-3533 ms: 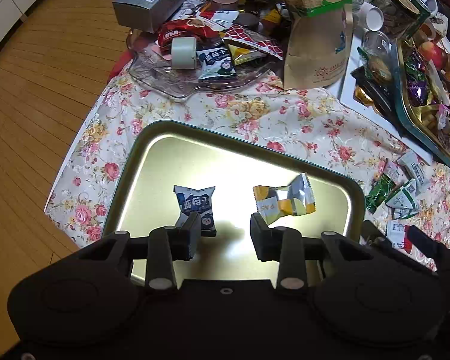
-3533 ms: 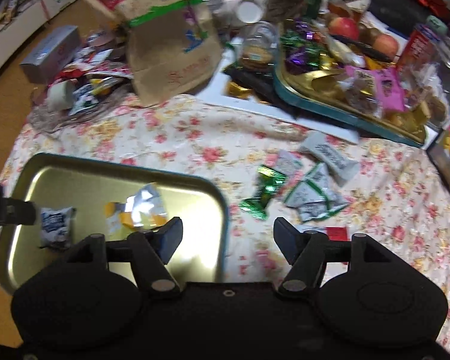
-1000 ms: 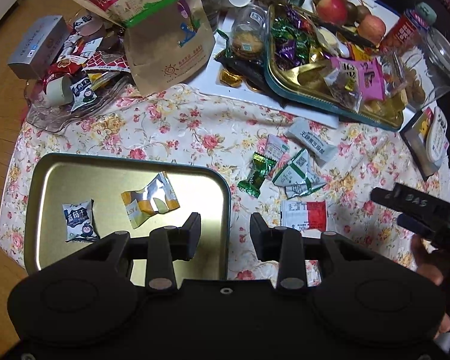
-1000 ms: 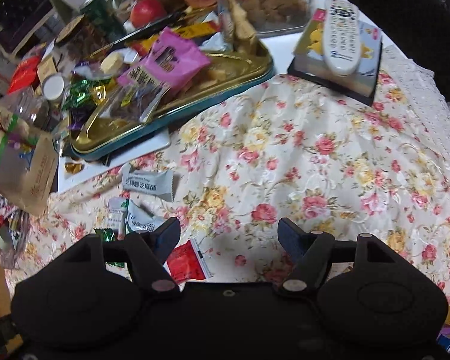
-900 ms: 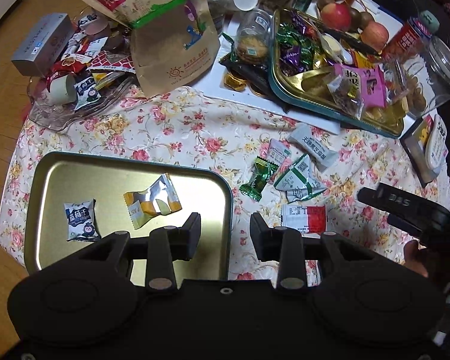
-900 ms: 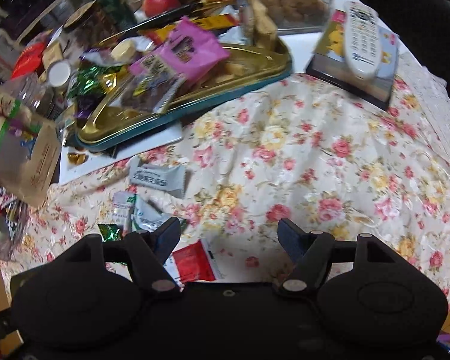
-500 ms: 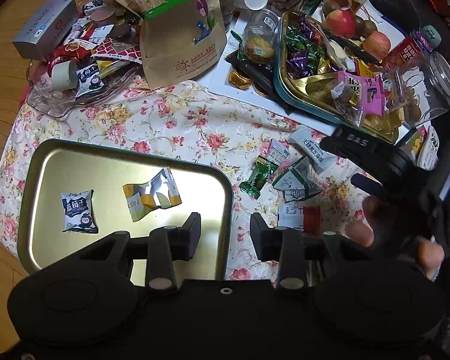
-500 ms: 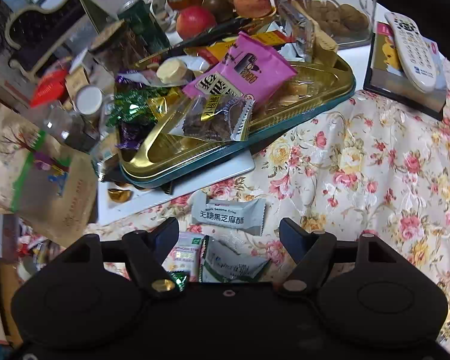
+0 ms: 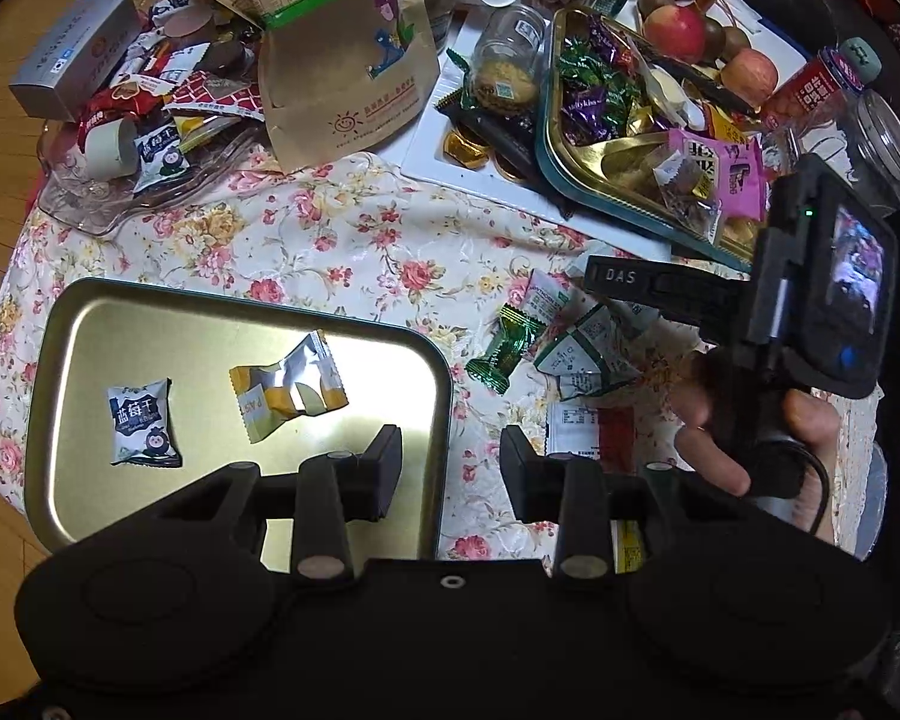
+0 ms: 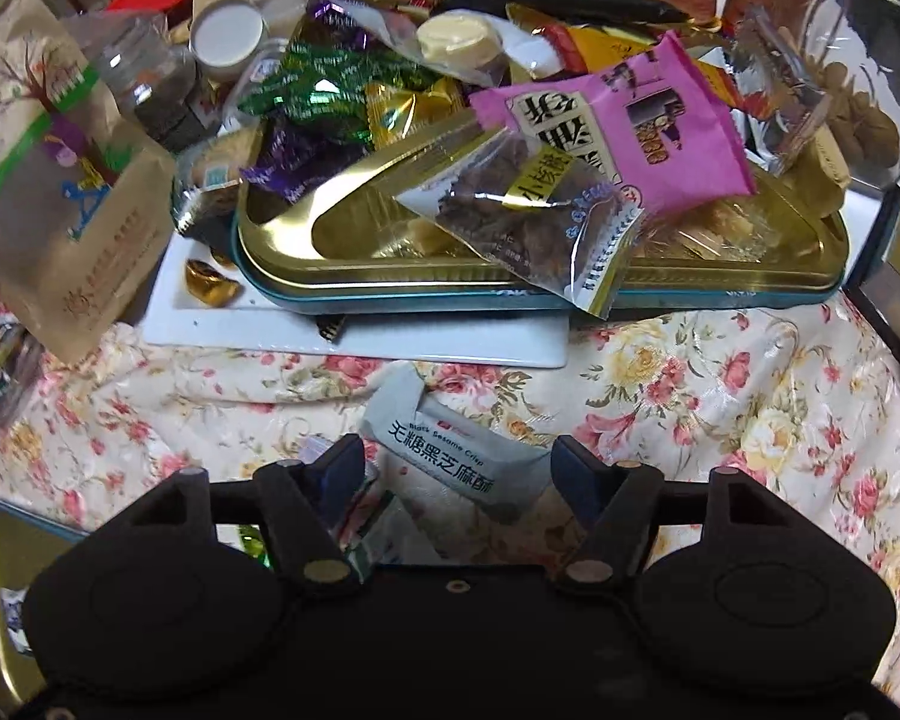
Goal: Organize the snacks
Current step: 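Reach the right gripper to the white black-sesame packet and close on it, then lift the white black-sesame packet with the right gripper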
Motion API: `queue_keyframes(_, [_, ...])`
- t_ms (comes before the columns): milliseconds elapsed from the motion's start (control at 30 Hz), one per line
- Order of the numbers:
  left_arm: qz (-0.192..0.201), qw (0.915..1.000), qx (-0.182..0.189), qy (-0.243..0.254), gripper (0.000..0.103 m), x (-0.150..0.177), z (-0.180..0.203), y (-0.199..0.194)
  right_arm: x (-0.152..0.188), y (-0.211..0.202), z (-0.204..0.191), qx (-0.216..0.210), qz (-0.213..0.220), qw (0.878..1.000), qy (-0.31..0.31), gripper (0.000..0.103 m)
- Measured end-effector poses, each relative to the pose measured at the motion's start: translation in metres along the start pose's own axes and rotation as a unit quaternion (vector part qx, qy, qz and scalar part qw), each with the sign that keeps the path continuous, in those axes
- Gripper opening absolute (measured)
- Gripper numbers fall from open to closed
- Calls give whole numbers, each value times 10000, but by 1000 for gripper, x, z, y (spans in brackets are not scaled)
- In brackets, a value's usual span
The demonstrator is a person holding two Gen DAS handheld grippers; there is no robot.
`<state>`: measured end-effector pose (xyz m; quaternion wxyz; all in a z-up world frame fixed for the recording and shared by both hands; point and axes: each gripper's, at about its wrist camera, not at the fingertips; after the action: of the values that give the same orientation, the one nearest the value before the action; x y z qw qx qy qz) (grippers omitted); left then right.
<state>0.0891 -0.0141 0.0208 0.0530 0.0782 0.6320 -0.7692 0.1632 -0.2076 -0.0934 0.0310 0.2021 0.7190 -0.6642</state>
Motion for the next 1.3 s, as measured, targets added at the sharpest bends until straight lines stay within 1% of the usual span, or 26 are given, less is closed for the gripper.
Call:
queue_keyframes(67, [-47, 10000, -6, -17, 44, -1, 0, 3, 2, 7, -2, 130, 41, 9999, -85, 70])
queue_keyframes(167, [-109, 9999, -11, -75, 44, -1, 0, 6, 7, 15, -4, 304, 195, 9993, -123, 65])
queue_keyframes(200, [-128, 9999, 1, -88, 44, -1, -1, 7, 7, 19, -5, 329, 154, 9992, -182, 62])
queue_keyframes(233, [-145, 9998, 16, -94, 44, -1, 0, 7, 8, 23, -5, 325, 103, 9992, -199, 62])
queue_keyframes(267, [-155, 9998, 25, -89, 44, -1, 0, 7, 9, 23, -4, 305, 143, 9992, -197, 61])
queue_keyframes(333, [-159, 9998, 35, -71, 44, -1, 0, 7, 7, 25, -3, 290, 102, 9995, -85, 51])
queue_keyframes(367, [-153, 9999, 39, -63, 44, -1, 0, 6, 6, 24, 0, 270, 77, 9996, -37, 48])
queue_keyframes(400, [-145, 9999, 39, -57, 44, -1, 0, 6, 5, 22, 3, 224, 32, 9997, 11, 40])
queue_keyframes(433, [-137, 9999, 35, -55, 44, -2, 0, 6, 5, 20, 5, 180, -22, 9998, 71, 29])
queue_keyframes(467, [-133, 9999, 34, -54, 44, -2, 0, 5, 5, 17, 8, 149, -66, 9998, 133, 24])
queue_keyframes(500, [-133, 9999, 41, -58, 44, -2, -1, 5, 6, 14, 10, 128, -121, 9996, 201, 11])
queue_keyframes(533, [-144, 9999, 59, -68, 44, -2, -2, 5, 6, 11, 13, 124, -173, 9994, 267, 9])
queue_keyframes(667, [-163, 9997, 101, -152, 44, 0, -5, 4, 12, -6, 26, 323, -222, 9981, 485, 7])
queue_keyframes(767, [-135, 9997, 166, -149, 44, 2, -6, 0, 21, -20, 38, 353, -447, 9961, 676, 6])
queue_keyframes(900, [-106, 9998, 183, -66, 44, 5, -4, -3, 51, -37, 55, 318, -825, 9917, 931, 6])
queue_keyframes(1000, [-132, 9993, 359, -6, 44, 7, -2, -7, 78, -49, 61, 380, -1067, 9890, 953, 6])
queue_keyframes(1100, [-74, 9992, 393, 35, 44, 10, 0, -12, 103, -60, 64, 385, -1319, 9867, 872, 7])
queue_keyframes(1167, [-39, 9992, 392, 81, 44, 11, 2, -14, 113, -65, 64, 436, -1325, 9862, 896, 11])
queue_keyframes(1200, [-37, 9991, 402, 106, 44, 12, 2, -14, 116, -69, 64, 481, -1252, 9864, 947, 16])
queue_keyframes(1233, [-47, 9991, 404, 120, 44, 12, 3, -14, 118, -73, 63, 533, -1114, 9875, 978, 27])
queue_keyframes(1300, [-86, 9992, 378, 115, 44, 13, 2, -11, 114, -80, 60, 612, -831, 9907, 884, 40])
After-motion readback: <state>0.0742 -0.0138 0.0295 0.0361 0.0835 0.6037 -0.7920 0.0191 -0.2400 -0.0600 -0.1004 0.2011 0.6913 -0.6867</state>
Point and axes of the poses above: each gripper's, at about its wrist camera, not at the fingertips, and y roughly the way its jaws point, z to its right, x to its underside, and after that the axes turned 1 degree about z, right-handed
